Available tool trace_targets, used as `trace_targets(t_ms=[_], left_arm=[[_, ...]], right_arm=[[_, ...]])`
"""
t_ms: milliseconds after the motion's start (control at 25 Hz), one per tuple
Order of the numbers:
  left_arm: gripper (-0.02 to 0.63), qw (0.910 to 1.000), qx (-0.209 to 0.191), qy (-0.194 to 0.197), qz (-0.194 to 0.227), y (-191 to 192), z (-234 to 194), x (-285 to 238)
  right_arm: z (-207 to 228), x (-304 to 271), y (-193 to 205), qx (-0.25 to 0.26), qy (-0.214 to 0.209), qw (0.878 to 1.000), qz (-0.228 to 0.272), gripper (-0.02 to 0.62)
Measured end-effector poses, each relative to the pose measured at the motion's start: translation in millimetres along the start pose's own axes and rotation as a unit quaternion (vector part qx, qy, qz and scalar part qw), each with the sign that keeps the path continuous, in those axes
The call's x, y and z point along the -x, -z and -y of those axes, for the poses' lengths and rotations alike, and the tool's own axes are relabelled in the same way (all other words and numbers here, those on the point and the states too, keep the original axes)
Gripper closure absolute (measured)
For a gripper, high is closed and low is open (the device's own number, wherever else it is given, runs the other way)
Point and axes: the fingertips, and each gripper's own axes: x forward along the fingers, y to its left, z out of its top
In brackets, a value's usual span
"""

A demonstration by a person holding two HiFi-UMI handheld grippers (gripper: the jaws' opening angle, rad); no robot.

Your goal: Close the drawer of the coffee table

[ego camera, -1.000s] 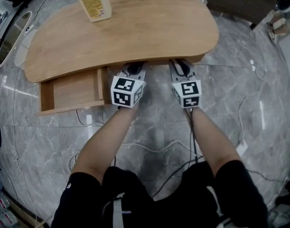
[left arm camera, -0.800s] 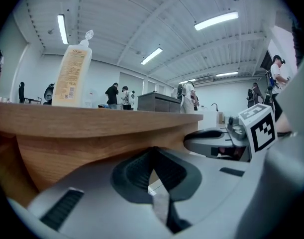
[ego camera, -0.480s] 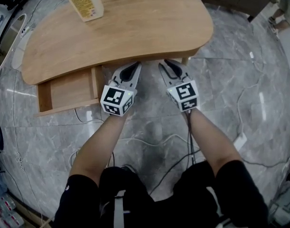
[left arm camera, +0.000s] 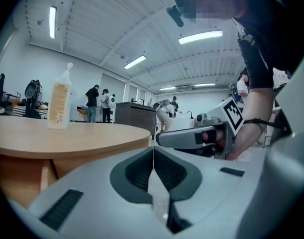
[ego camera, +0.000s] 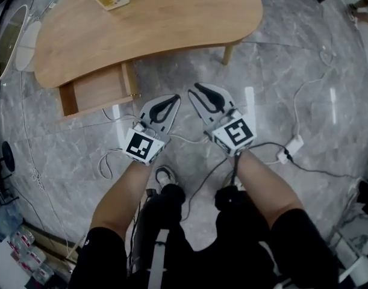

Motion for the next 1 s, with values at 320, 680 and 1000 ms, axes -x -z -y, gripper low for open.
trace_targets(t_ms=[320,680,1000], left_arm=[[0.598,0.9989,0.036,-0.031,-0.003,-58,4,64],[0.598,0.9973,0.042,-0.06,0.009,-112,-26,126],[0.598,0.995,0.045,-0.086,0.023,-142,-41,175]], right_arm=[[-75,16,-70,-0.015,-0.007,1.0,0.018,0.529],[-126,6,-123,0.009,0.002,1.0,0.012,0.531],[-155,-3,-148,0.018,0.004,1.0,-0.004,0.549]])
